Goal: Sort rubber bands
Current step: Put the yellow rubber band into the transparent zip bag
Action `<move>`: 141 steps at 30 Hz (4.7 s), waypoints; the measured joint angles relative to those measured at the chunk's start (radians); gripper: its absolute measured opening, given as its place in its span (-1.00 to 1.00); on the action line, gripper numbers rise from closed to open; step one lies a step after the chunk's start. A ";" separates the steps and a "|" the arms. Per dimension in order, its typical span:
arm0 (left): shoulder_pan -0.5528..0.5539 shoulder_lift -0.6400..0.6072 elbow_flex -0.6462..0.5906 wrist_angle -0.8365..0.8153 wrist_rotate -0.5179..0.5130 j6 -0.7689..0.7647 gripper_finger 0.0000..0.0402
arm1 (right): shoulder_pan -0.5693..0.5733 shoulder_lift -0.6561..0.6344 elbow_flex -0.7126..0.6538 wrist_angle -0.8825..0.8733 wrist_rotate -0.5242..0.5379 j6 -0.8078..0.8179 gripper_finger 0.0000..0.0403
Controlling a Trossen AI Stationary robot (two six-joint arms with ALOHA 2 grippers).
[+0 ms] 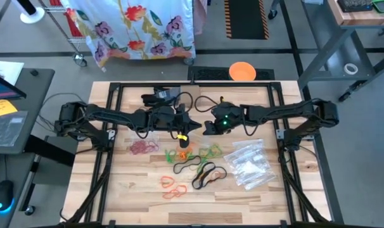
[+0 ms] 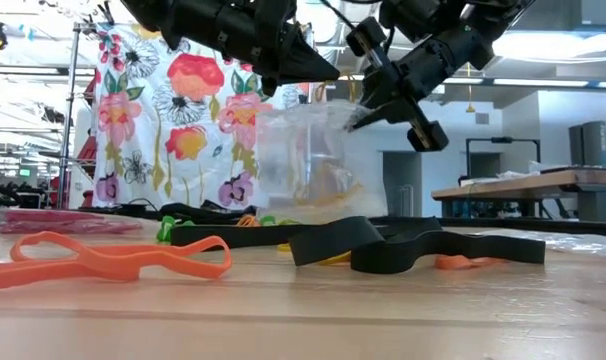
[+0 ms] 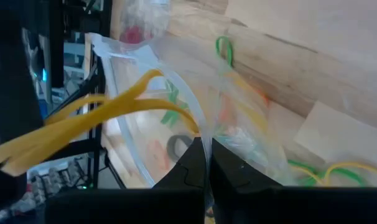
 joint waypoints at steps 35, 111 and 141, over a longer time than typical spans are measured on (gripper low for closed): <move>-0.071 -0.001 0.000 -0.021 -0.304 0.144 -0.21 | -0.053 -0.003 0.000 -0.030 -0.044 -0.014 -1.00; -0.084 0.222 0.072 -0.666 0.212 -0.077 -0.82 | -0.229 -0.225 0.000 -0.109 -0.136 -0.161 -1.00; -0.208 0.221 0.288 -0.762 0.188 0.123 -1.00 | -0.157 -0.225 0.000 -0.162 -0.136 -0.172 -1.00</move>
